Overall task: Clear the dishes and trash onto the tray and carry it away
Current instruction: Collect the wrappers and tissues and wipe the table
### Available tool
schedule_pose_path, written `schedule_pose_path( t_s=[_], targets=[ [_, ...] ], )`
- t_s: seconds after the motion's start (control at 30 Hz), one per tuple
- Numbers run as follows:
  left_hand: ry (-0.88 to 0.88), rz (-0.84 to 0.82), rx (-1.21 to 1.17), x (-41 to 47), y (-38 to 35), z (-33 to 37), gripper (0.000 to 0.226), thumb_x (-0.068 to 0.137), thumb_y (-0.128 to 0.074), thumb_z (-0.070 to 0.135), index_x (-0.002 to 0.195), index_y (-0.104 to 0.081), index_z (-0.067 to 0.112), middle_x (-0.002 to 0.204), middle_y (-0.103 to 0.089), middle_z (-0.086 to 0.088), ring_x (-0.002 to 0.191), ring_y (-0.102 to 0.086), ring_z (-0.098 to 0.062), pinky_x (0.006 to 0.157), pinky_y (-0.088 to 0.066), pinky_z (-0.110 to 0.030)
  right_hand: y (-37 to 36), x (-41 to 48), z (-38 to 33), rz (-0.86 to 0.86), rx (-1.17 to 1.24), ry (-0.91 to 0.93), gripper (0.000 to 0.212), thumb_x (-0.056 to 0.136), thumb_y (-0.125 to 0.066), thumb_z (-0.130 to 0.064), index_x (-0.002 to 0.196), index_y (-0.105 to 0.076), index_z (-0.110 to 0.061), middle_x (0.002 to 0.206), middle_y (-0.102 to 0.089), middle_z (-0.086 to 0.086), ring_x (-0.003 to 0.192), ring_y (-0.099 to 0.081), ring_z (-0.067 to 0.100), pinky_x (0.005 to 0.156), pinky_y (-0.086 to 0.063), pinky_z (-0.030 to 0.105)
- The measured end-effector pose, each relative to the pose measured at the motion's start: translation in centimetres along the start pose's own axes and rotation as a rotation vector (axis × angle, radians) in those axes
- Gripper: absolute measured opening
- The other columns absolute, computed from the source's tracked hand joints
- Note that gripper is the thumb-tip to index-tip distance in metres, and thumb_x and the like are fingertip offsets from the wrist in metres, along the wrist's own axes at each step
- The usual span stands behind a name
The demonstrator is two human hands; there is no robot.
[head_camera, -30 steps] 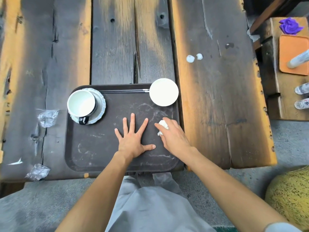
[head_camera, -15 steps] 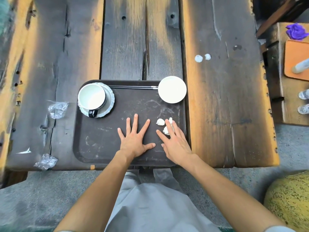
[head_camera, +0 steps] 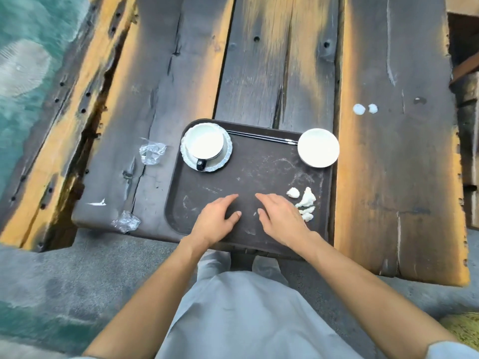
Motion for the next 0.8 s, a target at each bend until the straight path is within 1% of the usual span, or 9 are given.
schedule_pose_path(
  t_s=[0.1, 0.2, 0.27, 0.33, 0.4, 0.53, 0.63, 0.7, 0.8],
  targets=[
    [0.124, 0.159, -0.18, -2.6, 3.2, -3.8, 0.043, 0.093, -0.066, 0.028, 0.134, -0.061, 0.017, 0.12, -0.07, 0.0, 0.11, -0.065, -0.013, 0.098, -0.046, -0.025, -0.5, 3.0, -4.1, -0.06, 0.052, 0.028, 0.036, 0.096, -0.052, -0.025, 0.129, -0.061, -0.014, 0.111, -0.07, 0.01, 0.099, -0.066, 0.035, 0.084, -0.053, 0.043],
    [0.284, 0.309, -0.276, -5.5, 6.2, -9.3, 0.037, 0.091, -0.069, 0.026, 0.126, -0.066, 0.017, 0.114, -0.073, 0.0, 0.105, -0.066, -0.013, 0.097, -0.051, -0.032, -1.5, 6.4, -8.9, -0.095, 0.103, 0.102, 0.032, 0.095, -0.054, -0.024, 0.123, -0.066, -0.014, 0.105, -0.072, 0.008, 0.094, -0.068, 0.031, 0.085, -0.053, 0.04],
    [0.381, 0.395, -0.285, -7.1, 7.6, -12.7, 0.036, 0.089, -0.07, 0.022, 0.124, -0.067, 0.013, 0.115, -0.072, -0.003, 0.104, -0.066, -0.017, 0.096, -0.051, -0.035, -2.1, 8.6, -12.0, -0.129, 0.143, 0.121, 0.03, 0.094, -0.055, -0.024, 0.12, -0.067, -0.014, 0.102, -0.073, 0.006, 0.093, -0.068, 0.027, 0.086, -0.053, 0.04],
    [0.484, 0.499, -0.259, -8.5, 8.7, -16.0, 0.039, 0.086, -0.072, 0.02, 0.124, -0.067, 0.009, 0.118, -0.069, -0.009, 0.108, -0.064, -0.027, 0.098, -0.049, -0.04, -3.0, 11.2, -14.9, -0.136, 0.171, 0.133, 0.03, 0.094, -0.055, -0.024, 0.12, -0.067, -0.014, 0.101, -0.074, 0.005, 0.093, -0.068, 0.026, 0.087, -0.053, 0.04],
    [0.58, 0.562, -0.249, -9.4, 9.3, -18.3, 0.046, 0.084, -0.074, 0.021, 0.128, -0.065, 0.009, 0.122, -0.063, -0.015, 0.115, -0.058, -0.033, 0.103, -0.043, -0.041, -3.7, 13.8, -17.4, -0.113, 0.184, 0.129, 0.034, 0.093, -0.057, -0.022, 0.125, -0.065, -0.013, 0.104, -0.072, 0.008, 0.097, -0.067, 0.029, 0.089, -0.051, 0.039],
    [0.652, 0.481, -0.236, -9.4, 9.7, -22.2, 0.072, 0.08, -0.079, 0.033, 0.144, -0.05, 0.016, 0.142, -0.044, -0.015, 0.129, -0.04, -0.035, 0.111, -0.031, -0.039, -5.6, 19.2, -21.1, -0.043, 0.134, 0.102, 0.055, 0.089, -0.062, -0.018, 0.142, -0.05, -0.009, 0.131, -0.057, 0.017, 0.119, -0.053, 0.038, 0.104, -0.039, 0.04],
    [0.651, 0.403, -0.229, -8.8, 9.4, -23.8, 0.078, 0.079, -0.08, 0.037, 0.147, -0.045, 0.026, 0.149, -0.035, -0.011, 0.132, -0.035, -0.036, 0.111, -0.031, -0.039, -6.7, 22.8, -22.6, -0.067, 0.046, 0.043, 0.068, 0.09, -0.062, -0.021, 0.152, -0.034, -0.013, 0.151, -0.037, 0.021, 0.136, -0.035, 0.042, 0.113, -0.027, 0.044],
    [0.65, 0.398, -0.191, -8.2, 9.6, -24.5, 0.07, 0.079, -0.08, 0.039, 0.141, -0.049, 0.029, 0.146, -0.036, -0.006, 0.128, -0.035, -0.033, 0.106, -0.038, -0.041, -7.4, 24.7, -23.1, -0.104, 0.017, -0.006, 0.067, 0.093, -0.06, -0.024, 0.153, -0.031, -0.016, 0.153, -0.034, 0.019, 0.138, -0.031, 0.042, 0.112, -0.027, 0.043],
    [0.606, 0.384, -0.154, -7.2, 10.2, -25.2, 0.053, 0.081, -0.078, 0.04, 0.129, -0.059, 0.028, 0.128, -0.047, -0.001, 0.119, -0.044, -0.025, 0.096, -0.048, -0.043, -8.4, 26.5, -23.2, -0.186, -0.002, -0.099, 0.06, 0.095, -0.059, -0.035, 0.148, -0.038, -0.017, 0.14, -0.048, 0.018, 0.13, -0.04, 0.042, 0.107, -0.034, 0.043]
  ],
)
Point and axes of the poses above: each hand's wrist, its own x-axis towards the middle knuckle, its own y-axis out of the back of the hand, z = x × y, the point moved 2 cm from there along x, towards the middle knuckle
